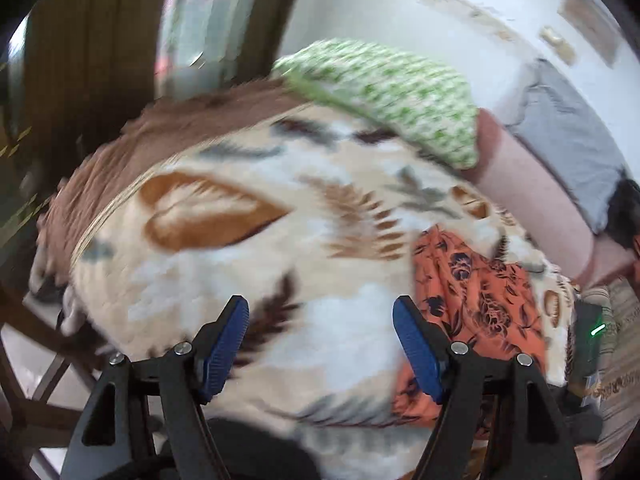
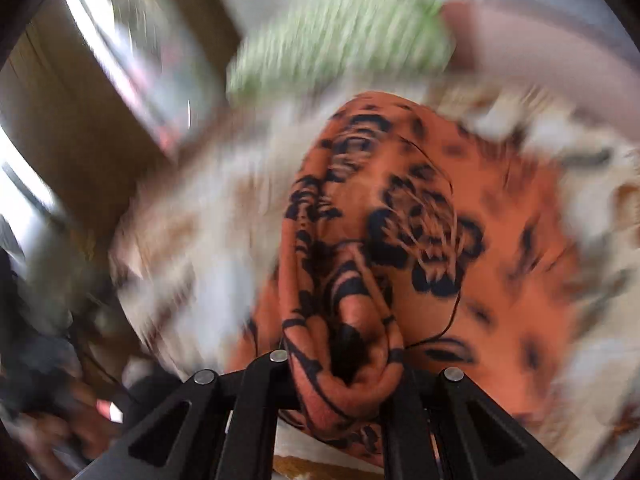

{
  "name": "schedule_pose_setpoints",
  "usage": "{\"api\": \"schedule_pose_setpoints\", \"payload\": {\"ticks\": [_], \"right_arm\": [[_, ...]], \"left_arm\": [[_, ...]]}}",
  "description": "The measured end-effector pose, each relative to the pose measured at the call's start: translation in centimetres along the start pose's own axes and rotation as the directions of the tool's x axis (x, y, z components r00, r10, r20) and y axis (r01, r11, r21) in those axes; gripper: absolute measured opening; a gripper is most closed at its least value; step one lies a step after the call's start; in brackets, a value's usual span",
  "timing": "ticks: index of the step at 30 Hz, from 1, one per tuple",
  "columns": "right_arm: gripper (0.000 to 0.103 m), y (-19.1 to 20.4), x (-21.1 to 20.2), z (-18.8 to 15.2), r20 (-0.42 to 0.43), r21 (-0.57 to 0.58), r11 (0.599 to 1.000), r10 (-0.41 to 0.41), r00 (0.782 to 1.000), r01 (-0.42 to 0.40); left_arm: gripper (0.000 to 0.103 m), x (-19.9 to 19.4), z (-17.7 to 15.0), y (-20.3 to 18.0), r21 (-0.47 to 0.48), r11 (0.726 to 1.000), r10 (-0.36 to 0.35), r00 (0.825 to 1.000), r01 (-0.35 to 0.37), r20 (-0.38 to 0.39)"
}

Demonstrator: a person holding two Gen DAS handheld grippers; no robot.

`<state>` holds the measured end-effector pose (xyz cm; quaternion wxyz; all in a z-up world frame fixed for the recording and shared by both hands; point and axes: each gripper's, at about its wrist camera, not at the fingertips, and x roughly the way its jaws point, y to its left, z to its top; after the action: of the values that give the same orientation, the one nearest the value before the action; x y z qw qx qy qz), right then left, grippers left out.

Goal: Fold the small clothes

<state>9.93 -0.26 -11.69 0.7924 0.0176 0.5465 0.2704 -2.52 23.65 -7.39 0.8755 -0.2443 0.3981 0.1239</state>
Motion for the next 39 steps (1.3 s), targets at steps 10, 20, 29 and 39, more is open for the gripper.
{"api": "schedule_pose_setpoints", "payload": {"ticks": [10, 20, 29, 39], "right_arm": [[0.015, 3.0, -2.7, 0.2, 0.078, -0.095, 0.995, -0.03, 0.996, 0.037], [0.042, 5.8, -1.2, -2.6, 0.077, -0.222, 0.974, 0.07, 0.995, -0.051], [0.071, 4.9, -1.4, -5.1, 0.101, -0.185, 0.951, 0.27, 0.958, -0.248], [0.071, 1.3, -3.3, -9.3, 0.088, -0.073, 0.928, 0.37, 0.925, -0.364]], "left_arm": [[0.075, 1.1, -1.1, -1.3, 0.053, 0.996, -0.069, 0.997, 0.07, -0.026], [0.075, 0.1, -0.9, -1.2, 0.059, 0.997, -0.047, 0.999, 0.049, -0.022], [0.075, -0.6, -0.4, -5.3, 0.164, 0.984, -0.062, 0.998, 0.064, -0.017], [0.074, 7.9, -3.2, -11.2, 0.482, 0.871, 0.171, 0.977, -0.09, -0.127]]}}
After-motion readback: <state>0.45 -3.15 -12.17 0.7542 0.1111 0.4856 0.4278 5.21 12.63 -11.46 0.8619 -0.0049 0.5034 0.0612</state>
